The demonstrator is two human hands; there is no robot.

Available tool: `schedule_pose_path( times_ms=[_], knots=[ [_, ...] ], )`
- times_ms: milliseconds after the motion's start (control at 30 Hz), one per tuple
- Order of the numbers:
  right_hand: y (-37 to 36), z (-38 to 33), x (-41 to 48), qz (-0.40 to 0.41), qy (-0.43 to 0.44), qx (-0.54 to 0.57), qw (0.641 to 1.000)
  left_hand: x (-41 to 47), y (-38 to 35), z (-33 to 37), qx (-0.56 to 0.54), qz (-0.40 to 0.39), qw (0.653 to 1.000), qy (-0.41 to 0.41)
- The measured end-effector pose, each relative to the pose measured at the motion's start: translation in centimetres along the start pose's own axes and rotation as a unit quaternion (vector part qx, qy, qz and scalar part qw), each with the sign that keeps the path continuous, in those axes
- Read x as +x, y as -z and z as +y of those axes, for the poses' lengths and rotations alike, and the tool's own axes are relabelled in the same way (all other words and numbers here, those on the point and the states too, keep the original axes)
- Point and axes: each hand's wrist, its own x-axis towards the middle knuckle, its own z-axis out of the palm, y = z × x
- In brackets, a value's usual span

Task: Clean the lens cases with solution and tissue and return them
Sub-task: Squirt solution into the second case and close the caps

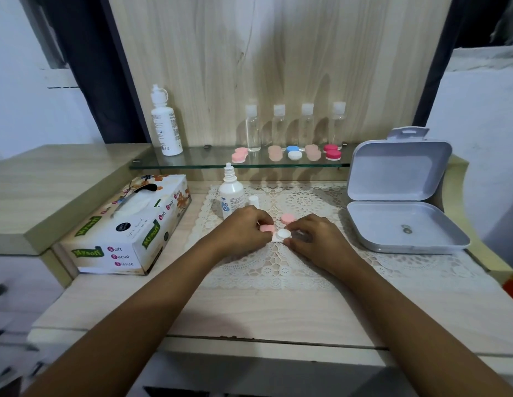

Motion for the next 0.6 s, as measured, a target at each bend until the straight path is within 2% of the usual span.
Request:
schedule_pose_path(
  times_ms=[167, 400, 600],
  knots=[
    [-0.1, 0.0, 0.1, 0.0, -0.002, 0.001, 1.0, -0.6, -0.1, -0.3, 0.008, 0.004, 0.999, -0.039],
    [-0.1, 0.2, 0.1, -0.001, 0.001, -0.003, 1.0, -1.1, -1.4, -1.7, -0.024, 0.057, 0.997, -0.039],
    [-0.1, 0.1, 0.1, -0.003, 0.0, -0.009, 1.0, -1.4, -1.6, -1.9, -0.048, 0.048, 0.996, -0.05]
  ],
)
